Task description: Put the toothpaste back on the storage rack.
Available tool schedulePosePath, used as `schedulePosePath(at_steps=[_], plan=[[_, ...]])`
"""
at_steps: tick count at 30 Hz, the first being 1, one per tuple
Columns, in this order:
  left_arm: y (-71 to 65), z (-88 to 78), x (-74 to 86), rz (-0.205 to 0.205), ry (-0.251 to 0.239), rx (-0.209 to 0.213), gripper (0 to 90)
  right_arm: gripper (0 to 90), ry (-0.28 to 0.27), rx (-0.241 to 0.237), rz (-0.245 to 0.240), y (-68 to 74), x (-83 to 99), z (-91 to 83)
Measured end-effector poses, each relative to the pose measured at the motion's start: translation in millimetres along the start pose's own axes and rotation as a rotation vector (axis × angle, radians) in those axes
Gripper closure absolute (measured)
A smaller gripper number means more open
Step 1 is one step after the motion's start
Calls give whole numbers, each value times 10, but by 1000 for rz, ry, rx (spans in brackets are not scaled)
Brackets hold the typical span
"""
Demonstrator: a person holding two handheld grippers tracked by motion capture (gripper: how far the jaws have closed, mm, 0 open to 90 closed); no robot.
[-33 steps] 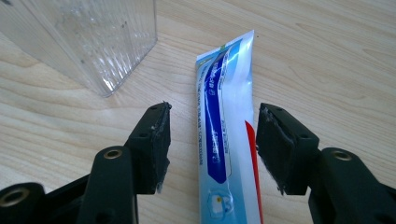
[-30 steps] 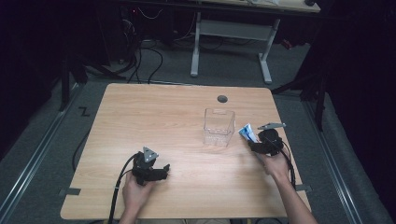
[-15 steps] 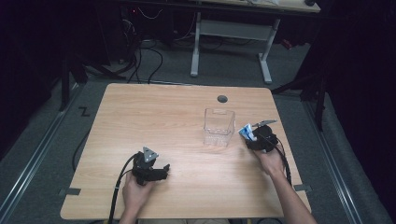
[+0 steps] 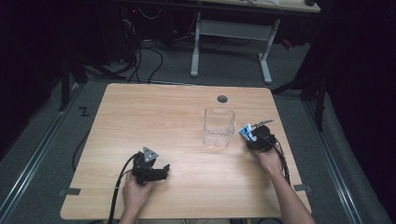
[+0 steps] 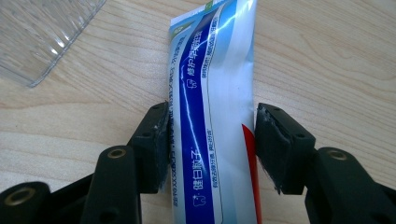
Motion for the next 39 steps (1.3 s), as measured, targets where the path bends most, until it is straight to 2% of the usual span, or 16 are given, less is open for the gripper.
schedulePosePath(at_steps=[7,14,19,22,31,39], plan=[[0,0,0,0,0,0,166,512,42,12,-4,-20,6,39],[0,0,0,0,0,0,166,559,42,-1,5,-56,11,47],[0,-1,1,0,0,-1,166,634,37,-2,12,-84,11,32],[1,-1,1,0,0,-1,166,665,37,-23,56,-128,6,3],[1,-1,1,-1,0,-1,166,690,30,-56,73,-144,3,-54],[1,-1,1,0,0,-1,166,706,-18,-108,110,-178,-42,-207]])
Point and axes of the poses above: each handheld gripper's, and its own axes: z roughly forward along the jaws, x roughly out of its underside, y roughly to its left, the point moved 5 cm from there along z, roughly forward along the jaws, and after that the axes turned 13 degrees about -y, right-handed, at the moved point
